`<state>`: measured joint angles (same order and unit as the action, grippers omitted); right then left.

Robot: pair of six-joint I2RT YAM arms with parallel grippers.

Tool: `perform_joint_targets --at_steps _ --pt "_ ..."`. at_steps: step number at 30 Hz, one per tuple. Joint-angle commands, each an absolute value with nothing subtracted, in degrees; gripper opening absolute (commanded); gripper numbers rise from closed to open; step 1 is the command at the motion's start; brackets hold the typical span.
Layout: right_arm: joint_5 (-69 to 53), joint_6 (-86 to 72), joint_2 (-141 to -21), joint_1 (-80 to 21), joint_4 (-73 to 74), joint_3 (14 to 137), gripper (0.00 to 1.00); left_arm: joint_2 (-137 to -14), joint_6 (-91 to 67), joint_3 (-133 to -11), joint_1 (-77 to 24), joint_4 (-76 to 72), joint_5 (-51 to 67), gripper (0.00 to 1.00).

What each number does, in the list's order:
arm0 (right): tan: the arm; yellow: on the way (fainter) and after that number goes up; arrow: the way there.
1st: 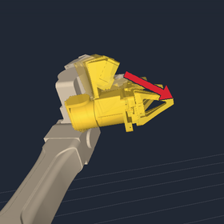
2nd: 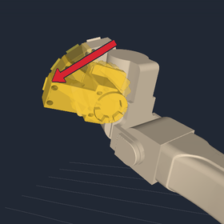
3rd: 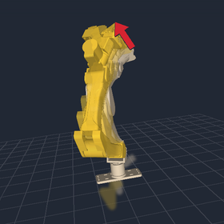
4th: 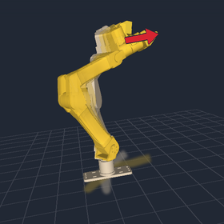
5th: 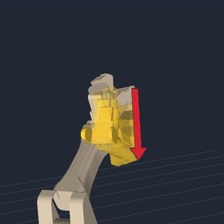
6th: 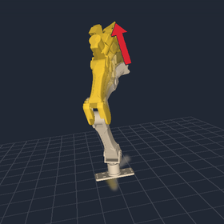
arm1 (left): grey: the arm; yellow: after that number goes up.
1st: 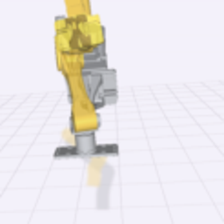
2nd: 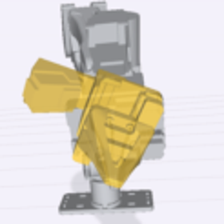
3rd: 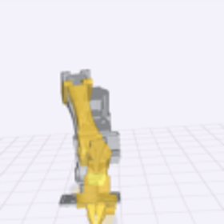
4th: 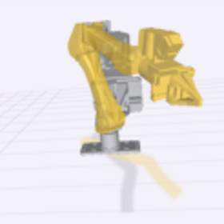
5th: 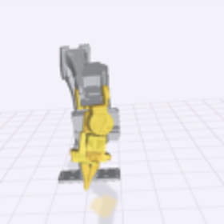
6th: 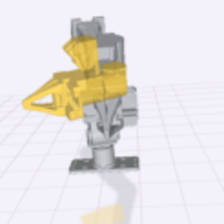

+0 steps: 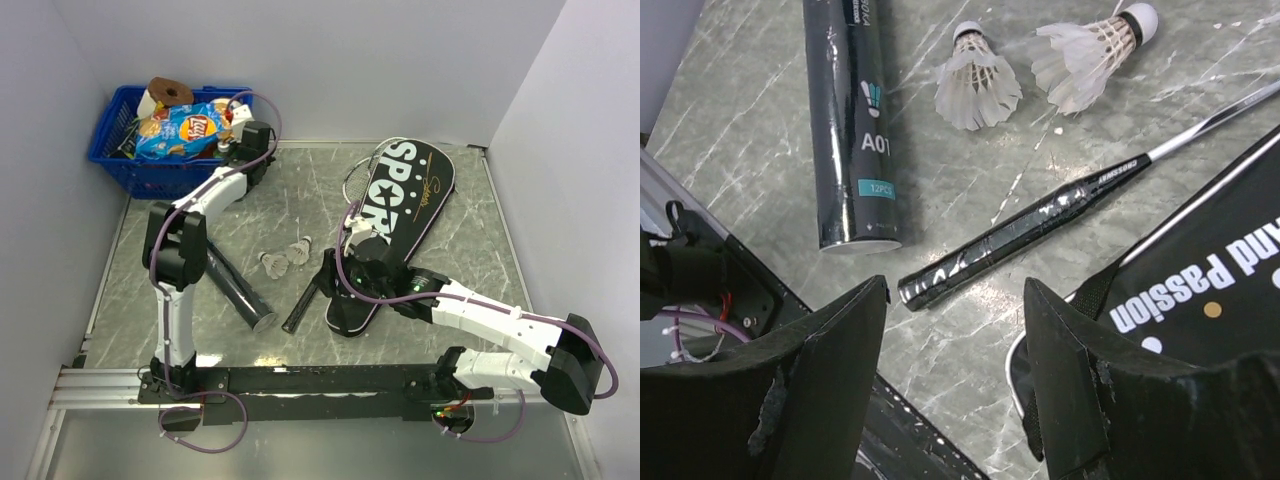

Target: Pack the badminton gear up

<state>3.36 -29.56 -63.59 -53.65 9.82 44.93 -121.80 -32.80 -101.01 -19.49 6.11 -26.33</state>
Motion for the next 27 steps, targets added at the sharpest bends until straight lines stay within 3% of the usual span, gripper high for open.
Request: perform_joint_targets --at_steps 1,10,12,16,19,27 --pt "3.0 -30.2 -63.8 -54.3 7.6 45.9 0.64 -118.7 -31.9 -97.1 -7.0 7.3 -35.1 0.03" --pt "3.9 -30.4 -62.8 -55.1 8.9 46.1 0.65 -113.5 -31.2 -92.9 -5.7 6.5 -33.9 0.04" --pt "4.1 -30.6 -62.6 -55.2 9.1 46.1 0.65 -110.8 -31.4 -92.0 -6.3 6.2 -32.9 0.08" --pt "5.5 -30.3 -61.9 -55.5 11.0 46.9 0.66 -105.4 -32.3 -89.8 -8.5 7.6 -30.4 0.31" --pt "6.8 -30.1 -61.0 -55.5 12.5 47.3 0.68 -100.4 -33.5 -88.3 -10.7 9.5 -27.2 0.43" --pt "9.0 -29.4 -58.2 -55.5 18.5 48.0 0.75 -83.6 -34.7 -83.2 -15.9 17.7 -20.0 0.62"
